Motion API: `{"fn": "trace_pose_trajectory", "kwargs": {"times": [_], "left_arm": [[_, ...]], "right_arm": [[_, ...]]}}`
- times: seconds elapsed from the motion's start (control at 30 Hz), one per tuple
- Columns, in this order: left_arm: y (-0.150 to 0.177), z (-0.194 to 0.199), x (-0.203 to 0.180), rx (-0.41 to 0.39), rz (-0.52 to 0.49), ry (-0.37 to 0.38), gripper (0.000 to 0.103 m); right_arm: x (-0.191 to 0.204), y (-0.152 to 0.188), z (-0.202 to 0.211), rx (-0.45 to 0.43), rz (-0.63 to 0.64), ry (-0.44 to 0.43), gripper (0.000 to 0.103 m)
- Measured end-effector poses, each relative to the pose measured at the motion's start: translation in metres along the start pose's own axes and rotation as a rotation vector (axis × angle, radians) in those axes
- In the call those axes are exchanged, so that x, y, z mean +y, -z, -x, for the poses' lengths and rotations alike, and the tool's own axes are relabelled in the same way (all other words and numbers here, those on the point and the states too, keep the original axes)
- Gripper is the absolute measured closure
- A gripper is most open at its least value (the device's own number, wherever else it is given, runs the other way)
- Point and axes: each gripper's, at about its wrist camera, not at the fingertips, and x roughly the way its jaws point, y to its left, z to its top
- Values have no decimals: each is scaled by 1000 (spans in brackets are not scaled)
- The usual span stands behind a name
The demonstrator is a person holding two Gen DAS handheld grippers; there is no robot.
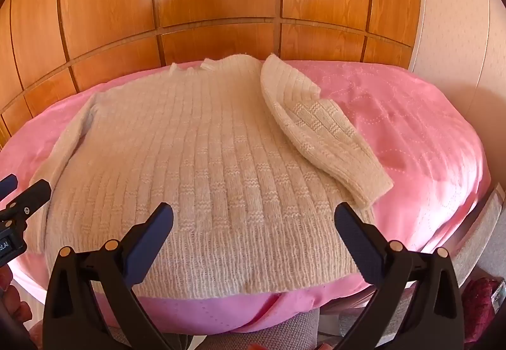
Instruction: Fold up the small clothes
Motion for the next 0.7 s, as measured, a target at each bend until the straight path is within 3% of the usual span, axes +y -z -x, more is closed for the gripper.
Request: {"fn": "trace_pose_trajectory", "kwargs": {"times": [0.7], "left_arm": [[2,-3,4,15,9,-3,4]], "right_arm": [[-3,1,-6,16,0,9,2]]}}
